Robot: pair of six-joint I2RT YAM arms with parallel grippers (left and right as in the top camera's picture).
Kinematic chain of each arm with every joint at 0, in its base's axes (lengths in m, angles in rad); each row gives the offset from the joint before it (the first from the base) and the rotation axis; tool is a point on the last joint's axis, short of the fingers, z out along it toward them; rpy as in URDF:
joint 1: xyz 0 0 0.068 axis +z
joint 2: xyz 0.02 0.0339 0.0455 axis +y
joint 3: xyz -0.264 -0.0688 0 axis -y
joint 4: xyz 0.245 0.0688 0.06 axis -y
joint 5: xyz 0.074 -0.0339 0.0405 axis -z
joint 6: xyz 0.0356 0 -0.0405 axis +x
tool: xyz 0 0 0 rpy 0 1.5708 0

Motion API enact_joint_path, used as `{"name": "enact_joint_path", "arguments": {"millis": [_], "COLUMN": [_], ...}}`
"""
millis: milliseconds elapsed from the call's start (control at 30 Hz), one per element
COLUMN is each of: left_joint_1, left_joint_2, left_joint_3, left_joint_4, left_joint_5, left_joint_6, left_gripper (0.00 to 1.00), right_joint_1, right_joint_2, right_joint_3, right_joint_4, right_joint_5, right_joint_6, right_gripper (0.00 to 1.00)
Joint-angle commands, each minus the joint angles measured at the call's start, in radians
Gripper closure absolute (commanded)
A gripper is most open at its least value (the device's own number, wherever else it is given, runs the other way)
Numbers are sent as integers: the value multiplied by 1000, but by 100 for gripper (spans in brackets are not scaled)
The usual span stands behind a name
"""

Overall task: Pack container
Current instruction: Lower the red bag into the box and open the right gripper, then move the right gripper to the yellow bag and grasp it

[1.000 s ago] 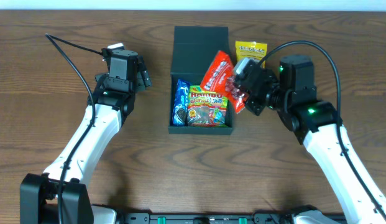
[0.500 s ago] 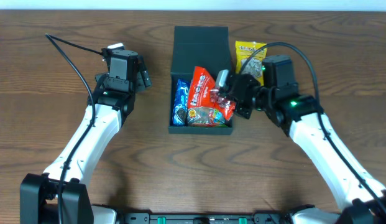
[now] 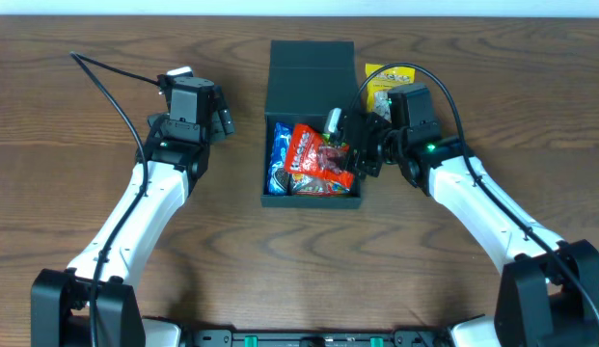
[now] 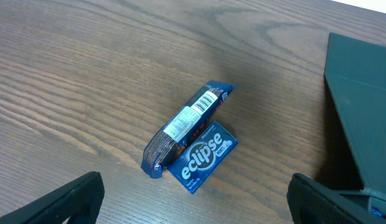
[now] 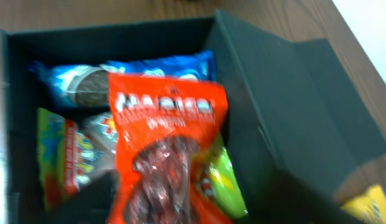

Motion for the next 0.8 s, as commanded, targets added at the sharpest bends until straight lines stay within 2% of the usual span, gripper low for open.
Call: {"name": "enact_joint_path", "arguments": {"millis": [0,233,333,400,467,600,767], "left_joint_1": [3,3,3,3,3,3,3], "left_joint_2": [-1,-1,-1,-1,-1,-1,-1], "left_joint_3": [17,17,17,17,17,17,17], "left_joint_4": [-1,-1,-1,-1,-1,-1,-1], "left_joint_5": [0,0,0,0,0,0,0], "left_joint_6": [6,6,6,6,6,6,6], "left_gripper": [5,5,5,5,5,5,5], "right_joint_1": [6,1,-29,-66,-95,-112,-127], "right_joint_2": [-12,-119,-136,-132,-115,-51,87], "right_joint_3": [4,4,4,4,4,4,4], "right_joint_4": [5,120,238,293,332,369,462], "right_joint_5": [65,70,165,310,433,454,518], "right_joint_6": [53,455,657,786,842,916,919], "right_gripper": [1,1,1,1,1,1,1]}}
